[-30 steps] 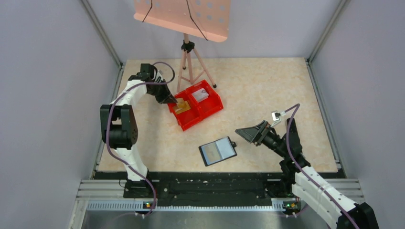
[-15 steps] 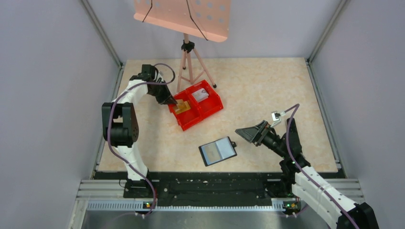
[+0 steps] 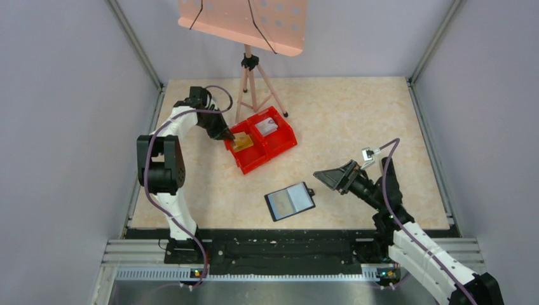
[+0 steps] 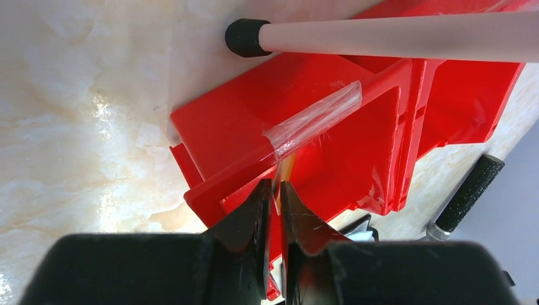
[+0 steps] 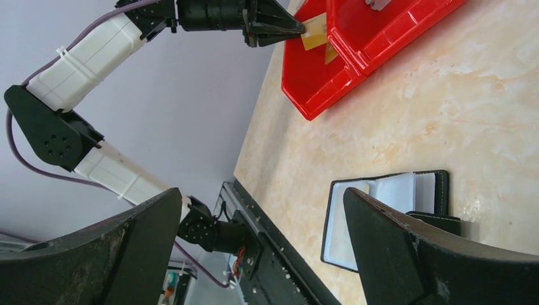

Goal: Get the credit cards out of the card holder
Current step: Place the credit card in the storage box.

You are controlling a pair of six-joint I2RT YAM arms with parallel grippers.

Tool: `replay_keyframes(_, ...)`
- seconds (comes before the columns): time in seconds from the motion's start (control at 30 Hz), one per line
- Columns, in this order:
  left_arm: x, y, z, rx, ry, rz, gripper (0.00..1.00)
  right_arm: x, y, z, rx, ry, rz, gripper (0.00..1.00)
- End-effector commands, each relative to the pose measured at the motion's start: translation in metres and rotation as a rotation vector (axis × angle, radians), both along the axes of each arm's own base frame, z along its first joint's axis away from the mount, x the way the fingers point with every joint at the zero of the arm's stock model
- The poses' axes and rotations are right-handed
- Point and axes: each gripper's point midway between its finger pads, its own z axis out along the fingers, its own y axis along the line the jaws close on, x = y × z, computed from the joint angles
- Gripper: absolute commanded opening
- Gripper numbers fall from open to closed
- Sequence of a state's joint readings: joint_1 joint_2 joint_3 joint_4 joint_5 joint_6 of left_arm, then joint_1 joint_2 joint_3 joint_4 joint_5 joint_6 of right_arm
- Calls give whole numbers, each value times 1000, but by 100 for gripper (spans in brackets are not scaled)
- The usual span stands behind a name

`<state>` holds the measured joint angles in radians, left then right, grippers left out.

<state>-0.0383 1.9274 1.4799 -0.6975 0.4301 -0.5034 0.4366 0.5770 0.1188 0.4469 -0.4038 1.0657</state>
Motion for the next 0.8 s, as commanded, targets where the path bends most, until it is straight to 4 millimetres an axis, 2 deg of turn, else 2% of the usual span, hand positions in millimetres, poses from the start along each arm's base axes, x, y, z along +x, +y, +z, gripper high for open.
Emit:
replay_keyframes(0.0,18,2,14,11,-65,15,16,2,1,28,17,-76,-3,97)
replay_keyframes(0.43,28,1,24,10,-95,13,21,1,1,28,-4,-65,1,97)
replay_keyframes(0.6,32,1,40,5,-119,14,22,-1,1,23,-33,-37,9,98)
replay_keyframes(0.77,25,-4,67,3,-173,8,23,1,-4,12,-98,10,-16,99)
